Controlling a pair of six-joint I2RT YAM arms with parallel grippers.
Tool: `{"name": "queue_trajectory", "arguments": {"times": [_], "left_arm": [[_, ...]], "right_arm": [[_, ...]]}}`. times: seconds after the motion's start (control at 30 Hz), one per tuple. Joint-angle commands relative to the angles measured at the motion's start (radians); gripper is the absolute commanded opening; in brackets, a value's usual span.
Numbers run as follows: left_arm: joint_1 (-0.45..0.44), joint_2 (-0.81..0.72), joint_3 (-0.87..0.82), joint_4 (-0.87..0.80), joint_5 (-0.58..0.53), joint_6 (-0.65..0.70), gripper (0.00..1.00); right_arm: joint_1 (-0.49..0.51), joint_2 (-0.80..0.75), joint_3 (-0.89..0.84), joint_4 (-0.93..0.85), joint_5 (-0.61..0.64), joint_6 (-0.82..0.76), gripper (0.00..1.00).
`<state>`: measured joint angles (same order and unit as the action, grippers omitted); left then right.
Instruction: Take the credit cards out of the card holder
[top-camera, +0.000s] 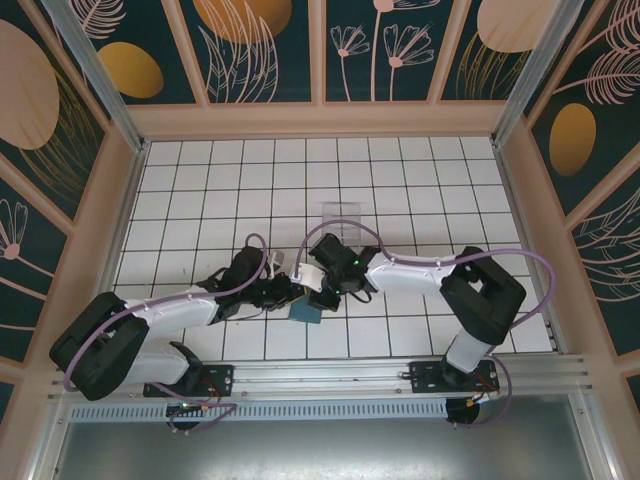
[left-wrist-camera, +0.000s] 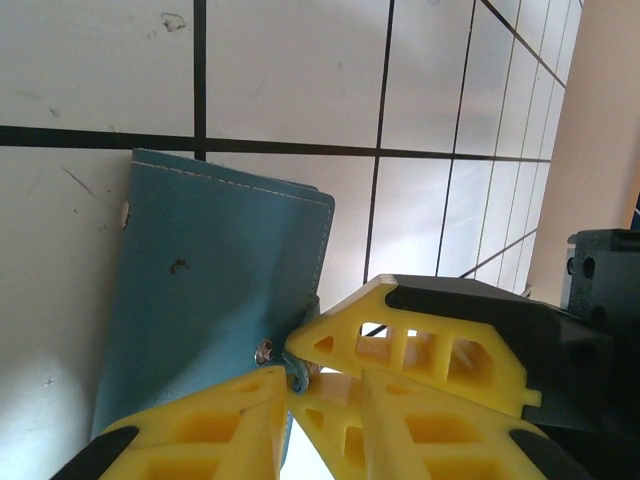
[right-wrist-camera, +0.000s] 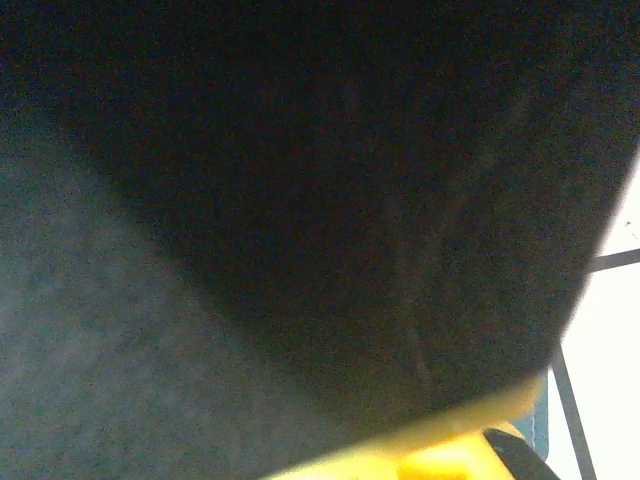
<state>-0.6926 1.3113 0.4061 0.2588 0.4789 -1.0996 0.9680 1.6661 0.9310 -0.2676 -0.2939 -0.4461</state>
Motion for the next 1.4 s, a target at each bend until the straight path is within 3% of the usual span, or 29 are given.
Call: {"name": "queue_trajectory", "arguments": {"times": [0.0, 0.27, 0.43, 0.57, 0.73, 0.87, 1.13, 1.37], "left_arm": [[-0.002, 0.020, -0.012, 0.016, -0.012, -0.009, 0.27], [-0.002, 0.042, 0.022, -0.055, -0.028, 0.027, 0.26], [-0.002, 0.045, 0.044, -0.082, -0.035, 0.038, 0.26], [-0.002, 0.030, 0.075, -0.147, -0.073, 0.063, 0.27], [-0.002, 0.000, 0.091, -0.210, -0.139, 0.085, 0.28], [0.002, -0.022, 0.090, -0.262, -0.204, 0.109, 0.29], [0.024, -0.060, 0.056, -0.318, -0.267, 0.153, 0.30], [0.032, -0.114, 0.017, -0.339, -0.284, 0.162, 0.32]], "right_arm": [[-0.001, -0.057, -0.023, 0.042, -0.005, 0.023, 0.18], [-0.007, -0.144, -0.085, 0.035, 0.063, 0.092, 0.23], [-0.009, -0.207, -0.103, 0.006, 0.097, 0.187, 0.38], [-0.010, -0.242, -0.079, -0.015, 0.121, 0.396, 0.45], [0.002, -0.258, -0.040, -0.024, 0.236, 0.789, 0.43], [0.001, -0.199, 0.070, -0.217, 0.363, 1.143, 0.42], [0.042, -0.056, 0.166, -0.310, 0.381, 1.350, 0.57], [0.096, 0.105, 0.275, -0.381, 0.368, 1.396, 0.66]]}}
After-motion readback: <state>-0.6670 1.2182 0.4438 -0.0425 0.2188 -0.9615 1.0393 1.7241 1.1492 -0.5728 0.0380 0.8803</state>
